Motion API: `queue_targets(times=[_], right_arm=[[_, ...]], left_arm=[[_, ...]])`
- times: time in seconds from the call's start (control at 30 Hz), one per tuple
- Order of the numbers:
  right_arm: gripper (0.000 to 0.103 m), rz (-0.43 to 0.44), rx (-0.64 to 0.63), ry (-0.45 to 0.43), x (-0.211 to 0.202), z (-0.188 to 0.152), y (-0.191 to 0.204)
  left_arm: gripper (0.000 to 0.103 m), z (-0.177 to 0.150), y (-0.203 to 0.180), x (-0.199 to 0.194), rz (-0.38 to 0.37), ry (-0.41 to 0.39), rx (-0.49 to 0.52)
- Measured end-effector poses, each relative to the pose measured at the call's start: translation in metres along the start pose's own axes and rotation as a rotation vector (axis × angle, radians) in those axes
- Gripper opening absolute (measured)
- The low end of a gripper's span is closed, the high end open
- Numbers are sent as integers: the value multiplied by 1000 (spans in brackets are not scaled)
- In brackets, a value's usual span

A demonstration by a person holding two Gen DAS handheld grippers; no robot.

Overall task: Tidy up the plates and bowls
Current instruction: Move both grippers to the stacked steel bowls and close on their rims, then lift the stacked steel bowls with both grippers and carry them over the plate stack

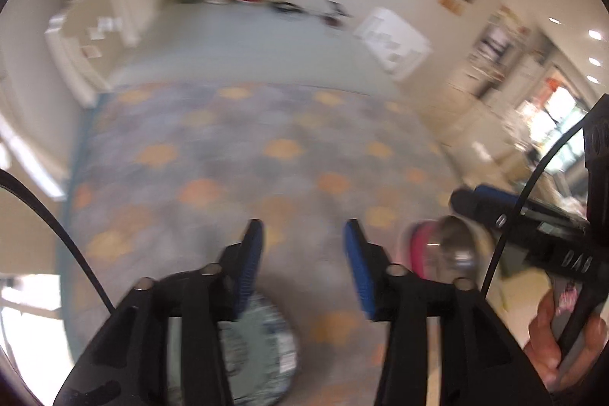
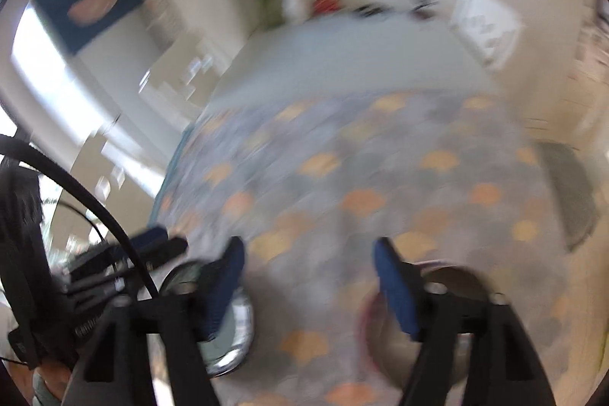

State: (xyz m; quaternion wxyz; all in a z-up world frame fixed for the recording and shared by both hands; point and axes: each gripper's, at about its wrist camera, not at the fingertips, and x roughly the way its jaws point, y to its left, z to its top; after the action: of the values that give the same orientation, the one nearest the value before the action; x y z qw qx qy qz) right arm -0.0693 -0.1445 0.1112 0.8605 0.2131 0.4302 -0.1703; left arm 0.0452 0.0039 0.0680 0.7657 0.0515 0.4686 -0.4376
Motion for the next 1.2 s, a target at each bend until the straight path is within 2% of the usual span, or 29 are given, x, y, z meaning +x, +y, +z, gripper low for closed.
queue_targets(times=[0.03,0.13,0.3,0.47,0.57,0.67,0.77,0.87,1.13,1.2], right_arm=[[73,-26,26,-23,-11,0,-16],[77,-83,93,-20,-30,-3,-59],[77,-63,182,63,-30,-19,-119],[77,41,230,191,-3,-39,-158],[77,104,239,266,21,-52,-169],[77,161,247,314,42,-58,-176],[77,201,252,338,58,-61,-180],[77,231,253,356,69,-62,-183],[77,270,234,380,85,-69,-182],[72,273,238,380,88,-70,-183]], left_arm=[[62,1,-7,5,-20,10,6],[64,4,-41,31,-111,63,41],[63,-4,-65,75,-235,199,-46],[63,-24,-63,104,-212,257,-228],[63,-37,-59,116,-192,287,-296],[62,-48,-56,125,-183,285,-363],[61,-57,-55,130,-171,275,-408],[56,-64,-56,134,-166,276,-438],[39,-71,-56,135,-154,260,-467],[32,-70,-58,137,-150,258,-463]])
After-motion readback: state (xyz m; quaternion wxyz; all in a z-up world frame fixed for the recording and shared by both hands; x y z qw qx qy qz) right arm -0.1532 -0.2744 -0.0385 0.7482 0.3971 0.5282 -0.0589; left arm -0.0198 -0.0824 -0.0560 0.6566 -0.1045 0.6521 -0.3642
